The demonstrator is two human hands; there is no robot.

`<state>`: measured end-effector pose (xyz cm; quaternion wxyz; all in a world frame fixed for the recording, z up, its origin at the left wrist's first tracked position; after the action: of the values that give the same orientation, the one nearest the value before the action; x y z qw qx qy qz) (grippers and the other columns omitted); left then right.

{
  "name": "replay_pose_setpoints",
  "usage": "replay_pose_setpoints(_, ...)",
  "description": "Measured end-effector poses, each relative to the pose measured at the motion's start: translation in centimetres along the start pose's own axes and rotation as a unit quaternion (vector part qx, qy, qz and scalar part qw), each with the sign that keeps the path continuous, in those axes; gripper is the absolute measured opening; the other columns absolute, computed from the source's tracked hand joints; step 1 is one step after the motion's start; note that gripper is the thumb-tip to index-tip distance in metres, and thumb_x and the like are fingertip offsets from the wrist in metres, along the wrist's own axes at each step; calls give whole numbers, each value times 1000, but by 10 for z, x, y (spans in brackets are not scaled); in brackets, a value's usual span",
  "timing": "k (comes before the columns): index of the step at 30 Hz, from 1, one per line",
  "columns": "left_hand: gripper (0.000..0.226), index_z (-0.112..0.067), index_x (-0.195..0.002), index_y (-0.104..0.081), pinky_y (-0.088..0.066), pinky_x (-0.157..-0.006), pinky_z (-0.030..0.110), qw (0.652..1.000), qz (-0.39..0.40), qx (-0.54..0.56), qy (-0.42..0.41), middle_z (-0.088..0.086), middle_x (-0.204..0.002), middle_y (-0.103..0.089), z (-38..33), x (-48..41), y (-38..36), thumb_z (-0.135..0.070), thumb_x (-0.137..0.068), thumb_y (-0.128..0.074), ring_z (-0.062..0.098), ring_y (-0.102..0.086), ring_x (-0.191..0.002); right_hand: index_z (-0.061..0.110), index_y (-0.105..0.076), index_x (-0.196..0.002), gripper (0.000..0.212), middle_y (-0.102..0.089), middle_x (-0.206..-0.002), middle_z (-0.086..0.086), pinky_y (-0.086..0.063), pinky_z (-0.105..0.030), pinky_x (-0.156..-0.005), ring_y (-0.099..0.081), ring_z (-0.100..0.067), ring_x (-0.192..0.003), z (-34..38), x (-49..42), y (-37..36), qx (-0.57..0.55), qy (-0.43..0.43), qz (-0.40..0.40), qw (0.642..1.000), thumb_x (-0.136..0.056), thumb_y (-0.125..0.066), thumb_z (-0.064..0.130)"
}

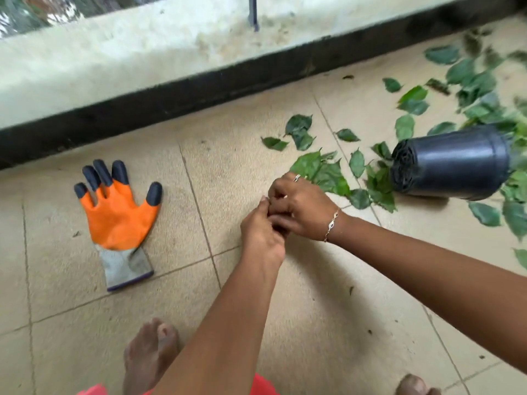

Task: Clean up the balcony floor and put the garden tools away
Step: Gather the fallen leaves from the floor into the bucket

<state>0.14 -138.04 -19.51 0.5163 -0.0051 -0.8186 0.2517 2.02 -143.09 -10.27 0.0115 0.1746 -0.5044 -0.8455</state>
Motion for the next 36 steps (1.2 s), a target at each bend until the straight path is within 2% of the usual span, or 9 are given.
replay_pose_setpoints(6, 19, -5, -91, -60, -44, -44, 17, 995, -15, -93, -20, 2, -66, -50, -13, -17, 10, -5, -98, -42, 8, -46, -53, 16, -66, -113, 37, -55, -126, -9, -44, -47, -95, -49, -27, -116, -85, 21, 29, -53, -248, -16, 967, -84, -57, 37)
replay_pose_setpoints(9, 21, -3, -101, -59, -45, -50, 18, 994, -14, -106, -14, 2, -69, -52, -16, -26, 12, -2, -99, -39, 9, -47, -58, 42, -21, -144, 68, 6, -157, 2, -10, -57, -113, 4, -31, -143, -123, 40, -8, 110, -300, 252, 913, -88, -59, 34)
replay_pose_setpoints(11, 23, -1, -109, -57, -48, -53, 19, 994, -11, -110, -7, 5, -74, -56, -14, -29, 11, 2, -99, -37, 11, -52, -62, 47, -15, -143, 68, 12, -156, 5, -9, -54, -113, 7, -31, -143, -126, 50, -24, 124, -298, 308, 895, -92, -53, 26)
replay_pose_setpoints(18, 30, 8, -125, -48, -53, -77, 31, 989, 2, -146, -1, 20, -107, -62, -9, -33, -2, 1, -98, -37, 26, -63, -91, 6, -71, -104, 28, -67, -108, -13, -52, -40, -78, -62, -32, -96, -121, 50, 13, 117, -297, 50, 946, -83, -56, -6)
replay_pose_setpoints(21, 41, 7, -127, -47, -48, -94, 35, 989, 16, -146, 13, 24, -125, -56, 1, -29, -16, -24, -102, -36, 32, -58, -112, 6, -75, -88, 20, -71, -92, -10, -50, -28, -82, -64, -23, -83, -123, 49, 34, 7, -361, -87, 928, -77, -64, -8)
replay_pose_setpoints(28, 55, 0, -87, -64, -52, -84, 40, 993, 36, -90, 74, 19, -87, -70, 10, -22, -46, -48, -97, -39, 30, -63, -90, 14, -73, -66, 17, -55, -58, -3, -31, -20, -48, -55, -22, -47, -48, -10, 8, 36, -178, -36, 983, -56, -68, 2)
replay_pose_setpoints(32, 39, -3, -96, -59, -55, -74, 32, 998, -35, -58, -13, 26, -104, -58, -21, -92, 10, -33, -100, -36, 24, -60, -84, 15, -73, -97, 24, -69, -87, 3, -39, -25, -79, -57, -10, -89, -60, -25, -14, -128, -183, 133, 966, -74, -74, 12)
replay_pose_setpoints(34, 28, -12, -88, -59, -52, -58, 33, 998, -53, -38, 4, 18, -92, -58, -19, -126, 31, -33, -95, -41, 19, -58, -69, 12, -69, -104, 22, -64, -103, 4, -43, -24, -86, -53, -2, -91, -94, -29, 3, -206, -266, 46, 941, -81, -68, 12)
replay_pose_setpoints(36, 23, -15, -76, -49, -40, -41, 21, 993, -93, -67, 13, 2, -68, -47, -33, -99, 25, -22, -96, -42, 11, -45, -51, 18, -61, -117, 32, -49, -133, -4, -39, -39, -103, -46, -18, -118, -144, -24, 22, -72, -363, -31, 929, -85, -64, 21)
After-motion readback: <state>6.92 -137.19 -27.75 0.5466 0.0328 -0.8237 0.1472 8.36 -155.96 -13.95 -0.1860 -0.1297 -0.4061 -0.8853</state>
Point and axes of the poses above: each hand's wrist, its own x-axis away from the middle knuckle, its own y-axis out of the back of the hand, z = x × y, the point moved 10 cm from there along -x, towards the middle knuckle
